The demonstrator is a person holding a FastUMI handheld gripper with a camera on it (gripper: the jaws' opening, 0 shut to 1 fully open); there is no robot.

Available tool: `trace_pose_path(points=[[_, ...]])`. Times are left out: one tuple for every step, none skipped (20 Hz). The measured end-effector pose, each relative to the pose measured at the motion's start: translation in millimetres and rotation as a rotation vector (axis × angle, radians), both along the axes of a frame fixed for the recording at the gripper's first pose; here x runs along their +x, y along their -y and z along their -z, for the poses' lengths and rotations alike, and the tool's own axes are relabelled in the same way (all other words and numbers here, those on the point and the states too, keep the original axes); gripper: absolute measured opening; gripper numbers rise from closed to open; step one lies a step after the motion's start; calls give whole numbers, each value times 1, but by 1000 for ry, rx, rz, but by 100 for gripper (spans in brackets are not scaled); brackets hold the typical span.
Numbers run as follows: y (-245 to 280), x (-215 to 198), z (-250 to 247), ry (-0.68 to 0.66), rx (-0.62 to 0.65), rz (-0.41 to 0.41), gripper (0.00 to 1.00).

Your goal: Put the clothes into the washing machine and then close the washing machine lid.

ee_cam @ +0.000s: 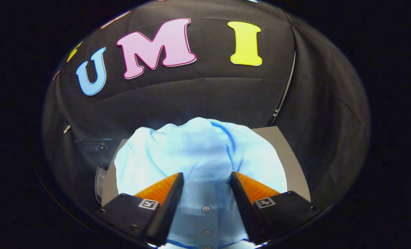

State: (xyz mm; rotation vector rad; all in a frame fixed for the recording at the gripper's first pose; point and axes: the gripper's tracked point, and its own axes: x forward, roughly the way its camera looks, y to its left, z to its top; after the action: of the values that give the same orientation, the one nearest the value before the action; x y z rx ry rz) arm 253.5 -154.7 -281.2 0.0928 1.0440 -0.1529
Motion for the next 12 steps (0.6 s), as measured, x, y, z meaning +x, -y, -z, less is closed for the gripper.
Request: trace_pose_path(points=[[0, 1, -1, -3, 0, 1, 68], [0, -1, 1, -10, 6, -1, 54], [-1, -1, 1, -14, 8, 3, 39], [-2, -2, -1, -12, 13, -7, 25], [-1, 1, -6, 10, 28, 10, 25], [-1, 0, -4, 25, 47, 20, 5], [-2, 1, -4, 46, 54, 25, 5], [-1, 1, -7, 60, 54, 23, 5], [-1, 2, -9, 76, 51, 20, 5], [-2, 3, -13, 100, 44, 11, 5], [-3, 4, -19, 125, 34, 4, 5], [-3, 4, -28, 154, 28, 2, 5]])
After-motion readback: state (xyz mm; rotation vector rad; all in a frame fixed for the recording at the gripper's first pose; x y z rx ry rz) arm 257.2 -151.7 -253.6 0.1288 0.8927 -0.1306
